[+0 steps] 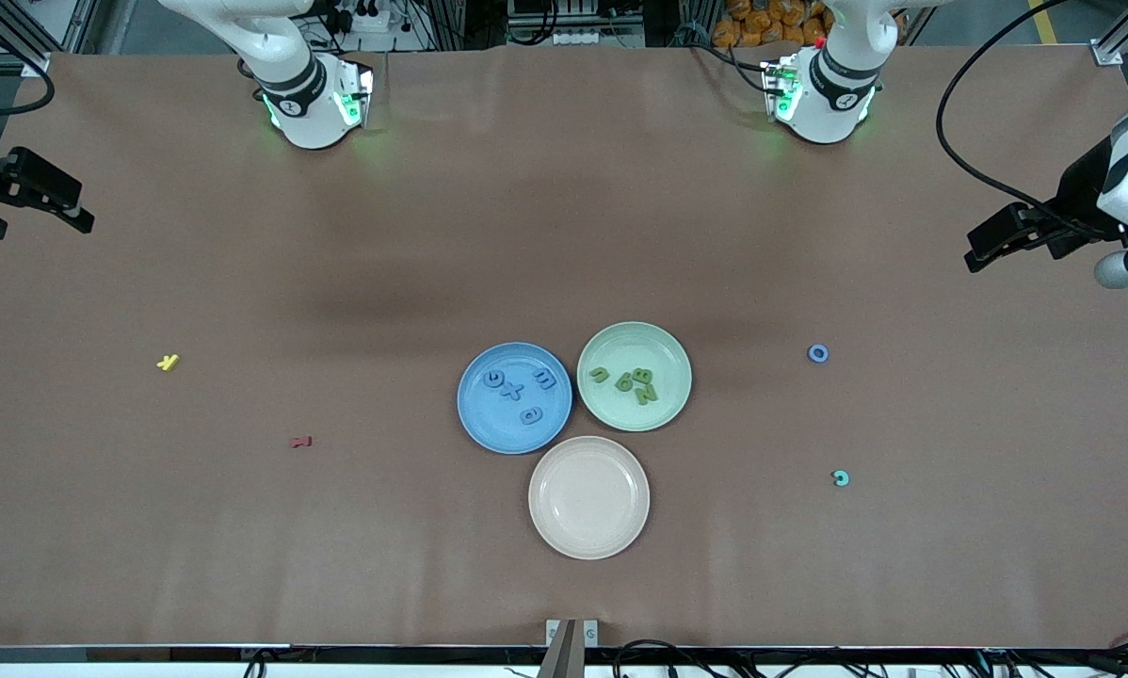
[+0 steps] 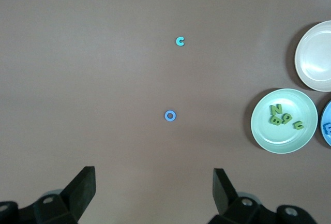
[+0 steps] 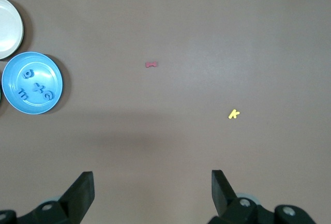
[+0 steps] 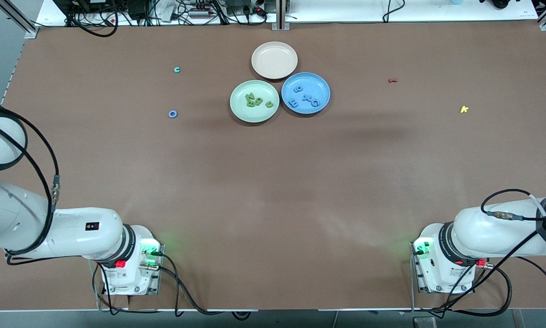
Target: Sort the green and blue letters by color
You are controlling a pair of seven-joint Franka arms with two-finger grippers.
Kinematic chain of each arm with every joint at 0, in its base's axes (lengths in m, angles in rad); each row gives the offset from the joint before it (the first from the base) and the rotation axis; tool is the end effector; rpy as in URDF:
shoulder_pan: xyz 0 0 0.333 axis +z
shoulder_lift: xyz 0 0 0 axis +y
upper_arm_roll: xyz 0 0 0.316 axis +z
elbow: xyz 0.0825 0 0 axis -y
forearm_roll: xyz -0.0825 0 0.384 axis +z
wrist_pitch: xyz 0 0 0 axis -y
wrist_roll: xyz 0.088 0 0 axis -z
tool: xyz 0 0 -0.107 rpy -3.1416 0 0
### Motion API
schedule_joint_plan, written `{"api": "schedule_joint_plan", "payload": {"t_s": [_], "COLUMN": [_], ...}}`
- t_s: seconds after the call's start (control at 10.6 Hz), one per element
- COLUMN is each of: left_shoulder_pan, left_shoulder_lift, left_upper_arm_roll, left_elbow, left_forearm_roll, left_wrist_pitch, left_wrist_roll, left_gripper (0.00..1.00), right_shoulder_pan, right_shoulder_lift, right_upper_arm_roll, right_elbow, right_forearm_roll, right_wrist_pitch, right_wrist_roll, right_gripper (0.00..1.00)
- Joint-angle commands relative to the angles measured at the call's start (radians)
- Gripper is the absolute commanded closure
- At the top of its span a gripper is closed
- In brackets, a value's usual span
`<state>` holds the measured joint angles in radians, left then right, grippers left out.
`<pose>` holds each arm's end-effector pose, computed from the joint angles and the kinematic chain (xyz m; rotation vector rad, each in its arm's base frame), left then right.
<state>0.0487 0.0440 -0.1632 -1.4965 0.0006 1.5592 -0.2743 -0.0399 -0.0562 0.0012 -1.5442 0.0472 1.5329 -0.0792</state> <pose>0.5640 -0.0625 0.6341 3.1213 0.2503 0.0276 0.5330 -0.0154 0.6643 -3.0957 -0.0671 -0.0737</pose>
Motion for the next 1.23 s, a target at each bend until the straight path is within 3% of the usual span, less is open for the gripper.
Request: {"api": "schedule_joint_plan", "payload": {"t_s": [0.0, 0.94, 1.04, 1.13], "left_shoulder_pan": [0.005, 0.005, 0.005, 0.006], "left_shoulder_lift": [-0.048, -0.046, -0.042, -0.041], "left_upper_arm_roll": [-0.002, 0.004, 0.004, 0.005], "left_elbow": [-0.056, -0.061, -0.059, -0.057], "left_forearm_roll": [-0.002, -0.001, 0.002, 0.002], "left_wrist_pitch": [0.025, 0.064, 0.064, 0.064], "left_wrist_roll": [0.009, 0.023, 0.023, 0.024], "left_gripper": [0.00, 0.00, 0.00, 0.00], "right_shoulder_pan": [-0.003, 0.001, 0.003, 0.003], "right_shoulder_lift": [-0.031, -0.031, -0.031, -0.031], "right_upper_arm_roll": [0.005, 0.005, 0.006, 0.005], "right_elbow": [-0.043, -0.043, -0.045, -0.043], "right_forearm_roll": [0.005, 0.005, 0.007, 0.007], "right_wrist_pitch": [0.013, 0.023, 0.035, 0.042], "right_wrist_roll": [0.018, 0.018, 0.016, 0.013], "right_gripper": [0.00, 0.00, 0.05, 0.16]}}
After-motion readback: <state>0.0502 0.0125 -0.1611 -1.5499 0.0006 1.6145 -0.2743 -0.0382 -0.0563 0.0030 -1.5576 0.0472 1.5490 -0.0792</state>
